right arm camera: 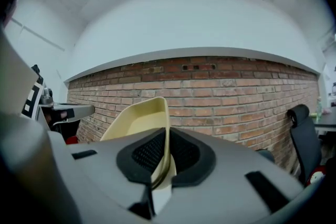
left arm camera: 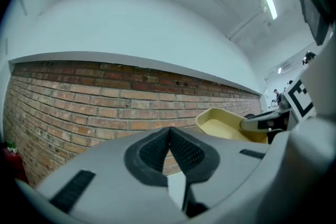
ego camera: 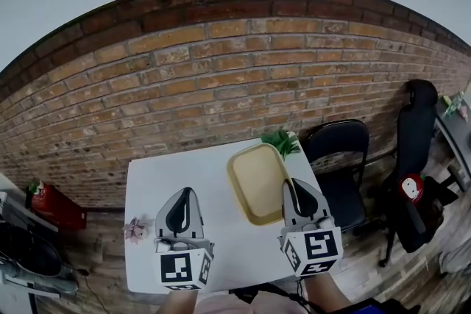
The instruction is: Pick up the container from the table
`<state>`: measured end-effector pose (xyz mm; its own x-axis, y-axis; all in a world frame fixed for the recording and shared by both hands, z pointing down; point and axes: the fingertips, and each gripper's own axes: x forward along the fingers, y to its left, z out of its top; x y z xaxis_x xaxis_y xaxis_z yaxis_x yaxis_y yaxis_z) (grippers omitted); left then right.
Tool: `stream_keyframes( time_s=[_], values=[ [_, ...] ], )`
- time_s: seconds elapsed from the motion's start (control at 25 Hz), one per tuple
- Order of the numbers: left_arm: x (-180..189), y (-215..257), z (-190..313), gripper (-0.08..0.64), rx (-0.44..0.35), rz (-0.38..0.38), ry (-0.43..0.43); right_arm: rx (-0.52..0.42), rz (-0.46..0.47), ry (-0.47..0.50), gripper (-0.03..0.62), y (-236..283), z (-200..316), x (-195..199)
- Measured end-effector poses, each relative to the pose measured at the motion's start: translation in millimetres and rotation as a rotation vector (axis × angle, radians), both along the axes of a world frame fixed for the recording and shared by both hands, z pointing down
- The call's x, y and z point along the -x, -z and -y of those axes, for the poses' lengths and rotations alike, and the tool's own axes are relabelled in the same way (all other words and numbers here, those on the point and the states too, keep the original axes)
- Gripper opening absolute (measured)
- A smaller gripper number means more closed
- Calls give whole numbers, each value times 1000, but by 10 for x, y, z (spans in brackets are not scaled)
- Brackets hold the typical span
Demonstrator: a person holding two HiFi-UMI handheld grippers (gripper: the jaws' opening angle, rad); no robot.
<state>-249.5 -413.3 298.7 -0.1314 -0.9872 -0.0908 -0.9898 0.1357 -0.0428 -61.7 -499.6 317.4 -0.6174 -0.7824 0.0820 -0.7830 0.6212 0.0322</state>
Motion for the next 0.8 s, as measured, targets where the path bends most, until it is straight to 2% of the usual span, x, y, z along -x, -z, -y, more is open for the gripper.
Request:
stream_keyframes(
  time_s=[0.32,0.8],
  values=[
    [103,258,28,9,-59,14,12,-62,17,-3,21,230,14,41],
    [123,326,80,9,-77,12,-1,-100,19,-2,17,325,13,103]
  ],
)
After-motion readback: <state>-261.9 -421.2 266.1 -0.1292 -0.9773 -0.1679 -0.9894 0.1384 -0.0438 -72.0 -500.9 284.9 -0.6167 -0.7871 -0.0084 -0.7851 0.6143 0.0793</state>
